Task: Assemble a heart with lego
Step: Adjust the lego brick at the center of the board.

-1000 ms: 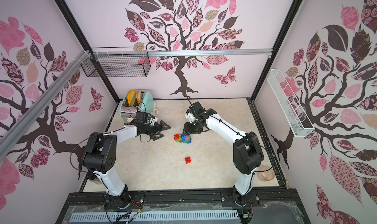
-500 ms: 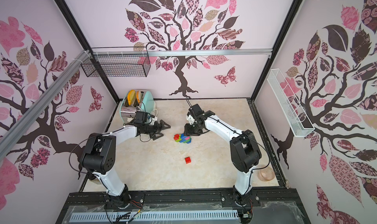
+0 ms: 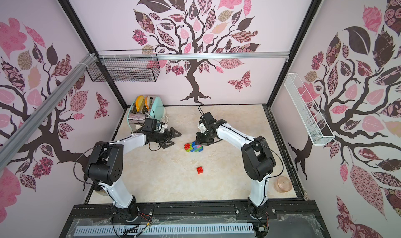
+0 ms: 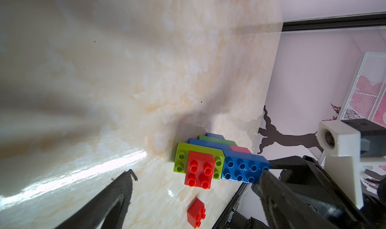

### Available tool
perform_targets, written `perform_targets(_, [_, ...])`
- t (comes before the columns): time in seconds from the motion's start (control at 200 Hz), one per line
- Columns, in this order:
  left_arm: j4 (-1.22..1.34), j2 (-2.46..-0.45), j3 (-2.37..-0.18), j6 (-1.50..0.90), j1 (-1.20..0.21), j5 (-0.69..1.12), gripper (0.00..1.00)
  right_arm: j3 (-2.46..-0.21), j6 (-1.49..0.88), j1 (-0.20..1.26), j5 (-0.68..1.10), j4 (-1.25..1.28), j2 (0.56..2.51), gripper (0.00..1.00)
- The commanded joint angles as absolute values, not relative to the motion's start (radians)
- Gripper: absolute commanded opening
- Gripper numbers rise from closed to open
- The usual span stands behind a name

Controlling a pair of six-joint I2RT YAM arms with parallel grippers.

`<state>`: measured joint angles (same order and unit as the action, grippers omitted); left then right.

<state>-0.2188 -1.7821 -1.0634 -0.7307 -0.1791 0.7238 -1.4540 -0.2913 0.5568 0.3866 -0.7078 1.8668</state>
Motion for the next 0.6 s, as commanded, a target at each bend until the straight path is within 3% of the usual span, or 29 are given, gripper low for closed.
perform_targets(0.0, [-0.201, -1.769, -1.051, -0.722, -0.182, 0.729, 0.97, -1.416, -0.312, 0.541, 0.387, -0.677, 1.849, 0.31])
perform_targets(0.275, [-0.212, -1.769, -1.058, -0.712, -0.184, 0.728, 0.97, -1.308, -0.373, 0.463, 0.514, -0.545, 1.815, 0.25])
perform_targets(0.595, [-0.213, -1.766, -1.110, -0.676, -0.253, 0.772, 0.97, -1.129, -0.458, 0.324, 0.744, -0.340, 1.785, 0.25])
